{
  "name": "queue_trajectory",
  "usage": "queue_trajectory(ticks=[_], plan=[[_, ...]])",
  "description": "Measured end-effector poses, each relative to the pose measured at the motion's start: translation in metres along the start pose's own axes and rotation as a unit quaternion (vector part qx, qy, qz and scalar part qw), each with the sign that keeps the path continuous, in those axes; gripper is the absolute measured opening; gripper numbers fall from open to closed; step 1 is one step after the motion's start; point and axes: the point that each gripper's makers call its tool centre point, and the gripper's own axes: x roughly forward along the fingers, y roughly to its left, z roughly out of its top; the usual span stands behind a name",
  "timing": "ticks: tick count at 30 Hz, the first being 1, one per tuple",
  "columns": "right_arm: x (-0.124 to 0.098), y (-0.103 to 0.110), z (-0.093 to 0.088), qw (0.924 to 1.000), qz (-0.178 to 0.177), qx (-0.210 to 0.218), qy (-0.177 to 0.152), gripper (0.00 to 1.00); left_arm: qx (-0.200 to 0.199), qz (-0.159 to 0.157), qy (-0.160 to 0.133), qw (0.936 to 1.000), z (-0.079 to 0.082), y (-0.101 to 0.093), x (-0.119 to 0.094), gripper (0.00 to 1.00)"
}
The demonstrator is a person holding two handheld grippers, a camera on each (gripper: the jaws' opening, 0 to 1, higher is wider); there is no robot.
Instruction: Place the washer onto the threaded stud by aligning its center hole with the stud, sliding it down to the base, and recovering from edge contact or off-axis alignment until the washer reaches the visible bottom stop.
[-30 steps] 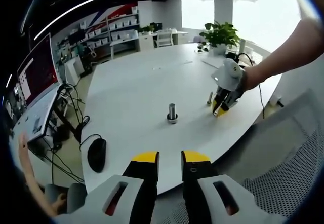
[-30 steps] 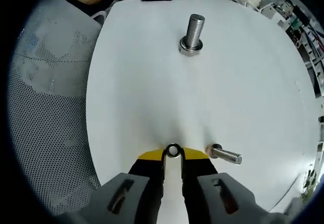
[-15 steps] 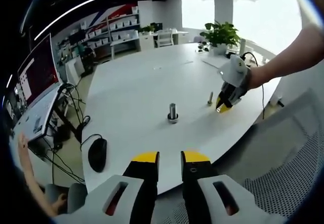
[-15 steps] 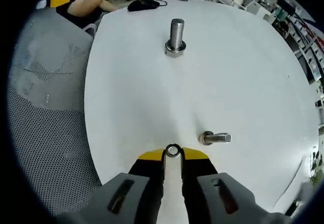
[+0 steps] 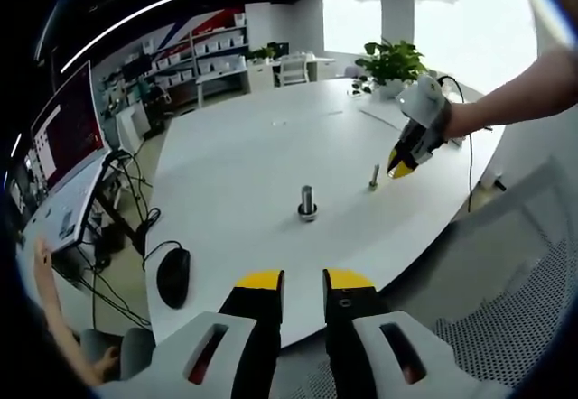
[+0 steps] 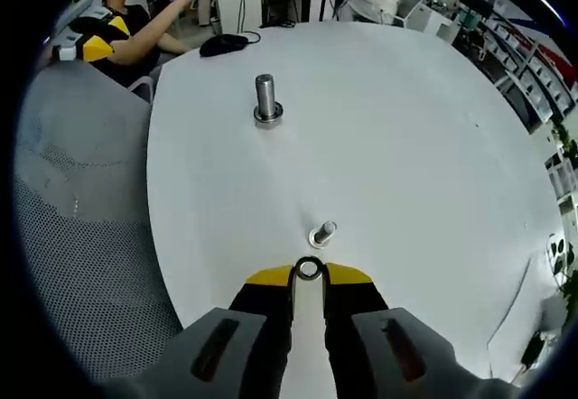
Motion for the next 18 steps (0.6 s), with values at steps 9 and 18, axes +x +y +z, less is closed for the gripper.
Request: queue_trajectory(ticks=[9,18], plan=[[-0.008,-0.002,0.019,0.9998,-0.002,0.0,-0.021,0.14,-0.001,0.001,-0.004,1.0,0.001,0.001,-0.001,0.15],[0.0,-0.006,0.026,0.9996,-0.007,-0.026,-0.012,0.14,-0.003,0.0,-0.009,1.0,0.004,0.0,-0.001,0.15]])
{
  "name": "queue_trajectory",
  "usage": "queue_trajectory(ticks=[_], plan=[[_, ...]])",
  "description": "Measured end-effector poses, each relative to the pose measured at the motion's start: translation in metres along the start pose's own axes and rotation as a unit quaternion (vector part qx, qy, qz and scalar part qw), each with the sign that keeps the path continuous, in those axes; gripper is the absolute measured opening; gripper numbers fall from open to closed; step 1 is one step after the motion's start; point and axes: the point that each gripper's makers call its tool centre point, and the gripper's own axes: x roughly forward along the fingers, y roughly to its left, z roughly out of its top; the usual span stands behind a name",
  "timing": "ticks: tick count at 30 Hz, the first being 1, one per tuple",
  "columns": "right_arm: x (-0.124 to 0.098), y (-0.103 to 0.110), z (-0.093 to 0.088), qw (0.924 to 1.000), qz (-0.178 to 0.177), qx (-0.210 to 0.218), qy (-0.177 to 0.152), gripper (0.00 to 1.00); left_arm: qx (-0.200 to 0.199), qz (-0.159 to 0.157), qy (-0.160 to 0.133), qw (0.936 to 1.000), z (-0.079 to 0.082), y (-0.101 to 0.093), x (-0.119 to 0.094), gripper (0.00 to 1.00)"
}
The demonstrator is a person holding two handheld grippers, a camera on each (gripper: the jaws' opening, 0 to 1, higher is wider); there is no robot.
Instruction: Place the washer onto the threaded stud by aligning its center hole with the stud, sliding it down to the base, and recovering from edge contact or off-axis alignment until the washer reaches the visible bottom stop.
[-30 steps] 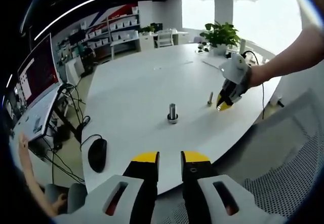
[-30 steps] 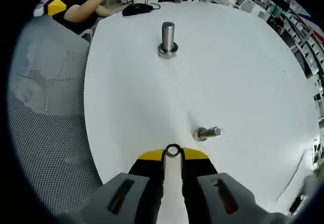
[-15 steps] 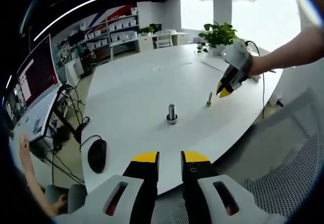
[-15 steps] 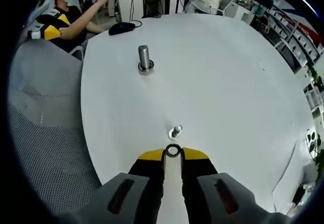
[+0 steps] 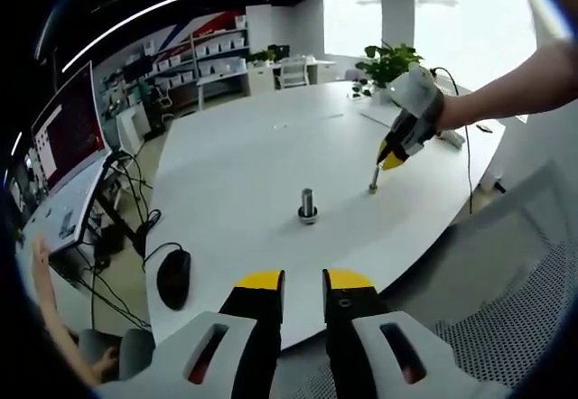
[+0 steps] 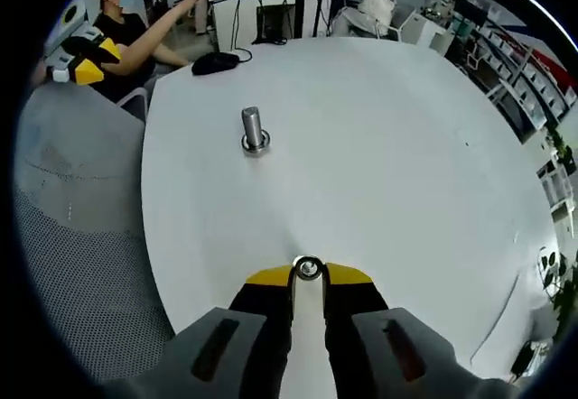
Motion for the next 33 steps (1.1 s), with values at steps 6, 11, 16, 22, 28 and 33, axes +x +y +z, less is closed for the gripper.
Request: queue_trajectory(ticks=[6,11,16,22,28,33], plan=[[0.001,0.001,0.003,0.9999,0.002,-0.011,0.006,0.14,0.001,-0.001,0.0,1.0,0.0,-0.001,0.0,0.15],[0.005,-0.002,0.003,0.9998,0.002,-0.018,0.01,0.14,0.001,-0.002,0.0,1.0,0.001,-0.001,0.0,0.14],[0.009,-0.003,0.003,0.9996,0.004,-0.023,0.016,0.14,0.001,-0.003,0.0,1.0,0.001,-0.002,0.0,0.14],[0.021,-0.006,-0.003,0.9987,0.003,-0.039,0.031,0.14,0.002,-0.003,0.002,1.0,-0.001,-0.001,0.001,0.14],[0.027,-0.007,-0.004,0.9988,0.006,-0.032,0.038,0.14,0.003,-0.004,0.002,1.0,0.0,-0.003,0.0,0.14],[0.04,-0.008,-0.011,0.9978,0.013,-0.036,0.054,0.14,0.006,-0.005,0.007,0.9999,-0.002,-0.002,0.001,0.14]])
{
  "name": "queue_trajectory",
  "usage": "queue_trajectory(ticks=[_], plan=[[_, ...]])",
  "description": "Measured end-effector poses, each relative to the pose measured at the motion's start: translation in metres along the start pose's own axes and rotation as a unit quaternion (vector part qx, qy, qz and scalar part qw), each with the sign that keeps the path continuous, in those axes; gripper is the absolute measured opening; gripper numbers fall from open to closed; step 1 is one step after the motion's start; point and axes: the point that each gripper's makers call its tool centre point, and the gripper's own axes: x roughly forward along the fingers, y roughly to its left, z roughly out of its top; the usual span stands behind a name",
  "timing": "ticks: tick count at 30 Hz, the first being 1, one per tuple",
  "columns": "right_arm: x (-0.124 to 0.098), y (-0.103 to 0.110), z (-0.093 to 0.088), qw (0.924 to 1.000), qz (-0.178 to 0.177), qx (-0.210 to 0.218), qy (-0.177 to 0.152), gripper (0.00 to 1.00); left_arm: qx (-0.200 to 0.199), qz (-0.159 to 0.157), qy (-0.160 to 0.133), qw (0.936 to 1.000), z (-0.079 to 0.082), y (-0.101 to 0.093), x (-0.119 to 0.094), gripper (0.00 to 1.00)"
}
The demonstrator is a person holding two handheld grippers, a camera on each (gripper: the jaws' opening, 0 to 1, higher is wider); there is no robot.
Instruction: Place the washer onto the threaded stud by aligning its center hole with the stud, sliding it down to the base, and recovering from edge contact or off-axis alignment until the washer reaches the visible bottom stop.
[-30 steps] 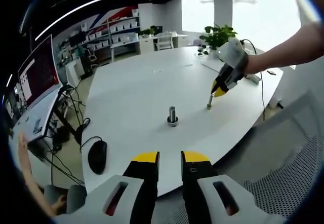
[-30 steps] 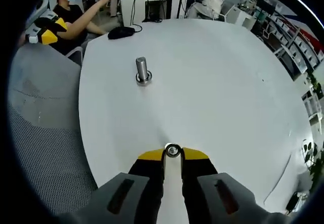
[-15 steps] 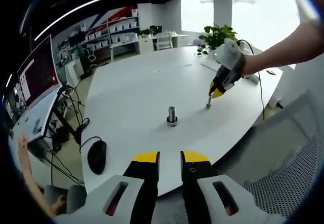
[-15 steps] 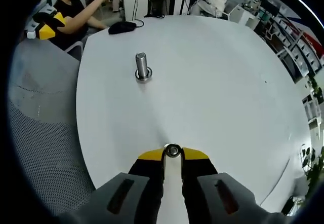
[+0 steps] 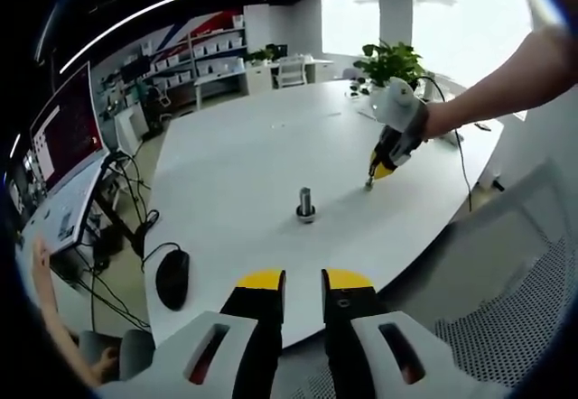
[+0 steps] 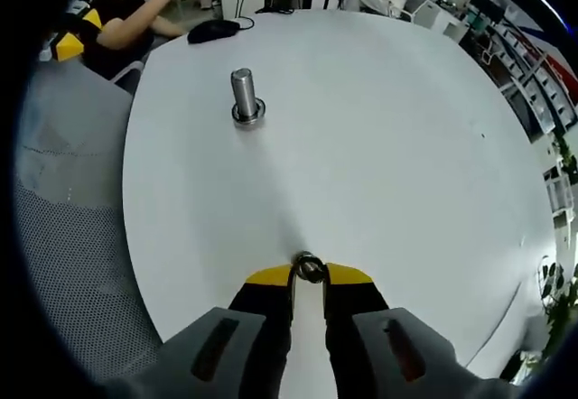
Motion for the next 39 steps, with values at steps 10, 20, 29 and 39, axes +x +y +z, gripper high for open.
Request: queue_trajectory(ticks=[10,20,29,39], plan=[[0.01,-0.001,-0.007,0.9998,0.005,0.014,0.013,0.15,0.0,-0.006,-0.001,1.0,-0.001,-0.001,0.001,0.13],[0.006,0.002,0.0,0.9992,0.018,0.035,0.002,0.17,0.004,-0.014,-0.002,0.9999,0.001,-0.005,0.001,0.13],[-0.002,0.017,-0.006,0.9969,0.021,0.067,-0.036,0.25,0.001,-0.025,-0.01,0.9996,0.004,-0.009,-0.001,0.14],[-0.023,0.027,-0.025,0.9921,-0.008,0.106,-0.067,0.27,0.003,-0.035,-0.006,0.9994,0.002,-0.014,0.001,0.17]])
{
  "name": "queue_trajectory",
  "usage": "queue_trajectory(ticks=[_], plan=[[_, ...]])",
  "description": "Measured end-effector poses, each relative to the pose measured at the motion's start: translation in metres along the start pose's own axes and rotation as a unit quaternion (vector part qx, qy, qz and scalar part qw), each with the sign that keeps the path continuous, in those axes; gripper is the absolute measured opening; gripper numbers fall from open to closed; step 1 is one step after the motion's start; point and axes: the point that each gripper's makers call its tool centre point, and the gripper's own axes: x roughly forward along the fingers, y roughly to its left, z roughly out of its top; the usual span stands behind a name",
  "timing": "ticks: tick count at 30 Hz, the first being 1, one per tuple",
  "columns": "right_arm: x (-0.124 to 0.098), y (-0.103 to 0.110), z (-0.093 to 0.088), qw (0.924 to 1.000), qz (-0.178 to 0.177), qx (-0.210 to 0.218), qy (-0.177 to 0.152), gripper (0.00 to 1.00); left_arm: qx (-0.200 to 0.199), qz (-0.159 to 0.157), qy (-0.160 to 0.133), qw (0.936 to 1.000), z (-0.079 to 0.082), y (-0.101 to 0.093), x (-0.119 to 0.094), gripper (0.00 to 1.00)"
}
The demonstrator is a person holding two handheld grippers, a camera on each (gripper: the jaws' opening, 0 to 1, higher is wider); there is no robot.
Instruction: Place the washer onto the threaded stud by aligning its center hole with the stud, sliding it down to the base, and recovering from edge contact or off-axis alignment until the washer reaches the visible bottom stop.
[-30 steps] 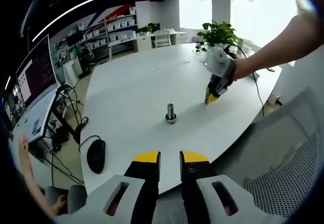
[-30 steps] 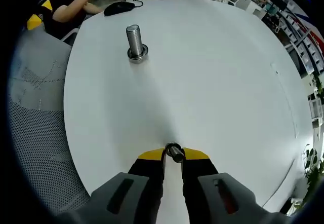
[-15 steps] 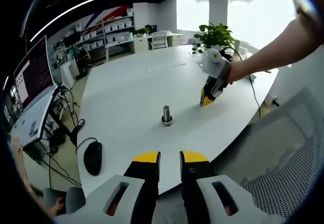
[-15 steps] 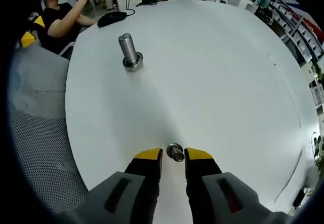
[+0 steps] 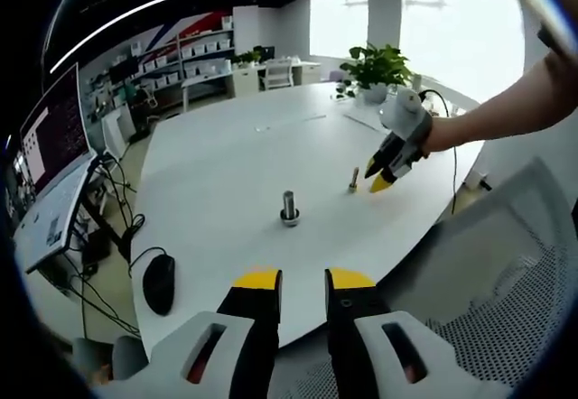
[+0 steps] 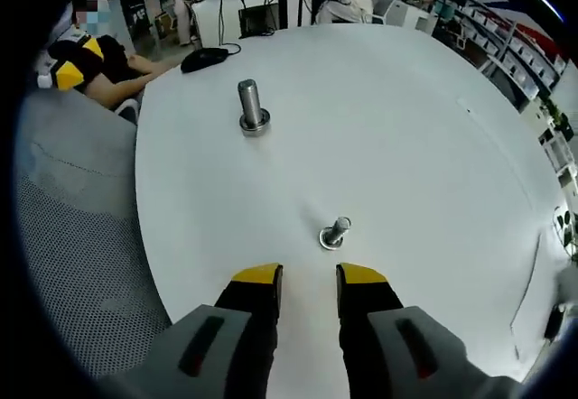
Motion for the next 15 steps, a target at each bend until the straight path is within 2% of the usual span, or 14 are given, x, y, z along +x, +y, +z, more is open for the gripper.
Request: queue_trajectory(ticks=[3,7,12,15], plan=[[-0.011,0.004,0.001,0.9995,-0.008,0.027,-0.015,0.28,0.002,-0.001,0.0,1.0,-0.001,-0.001,0.0,0.16],[-0.031,0.01,0.01,0.9964,-0.024,0.048,-0.066,0.28,0.0,-0.002,-0.001,1.0,0.001,-0.002,-0.001,0.17],[-0.06,0.026,0.02,0.9874,-0.024,0.098,-0.122,0.28,-0.002,-0.003,-0.008,1.0,0.002,-0.001,-0.003,0.17],[-0.071,0.034,0.017,0.9855,-0.033,0.104,-0.13,0.28,-0.002,-0.003,-0.009,0.9999,0.003,-0.003,-0.003,0.17]])
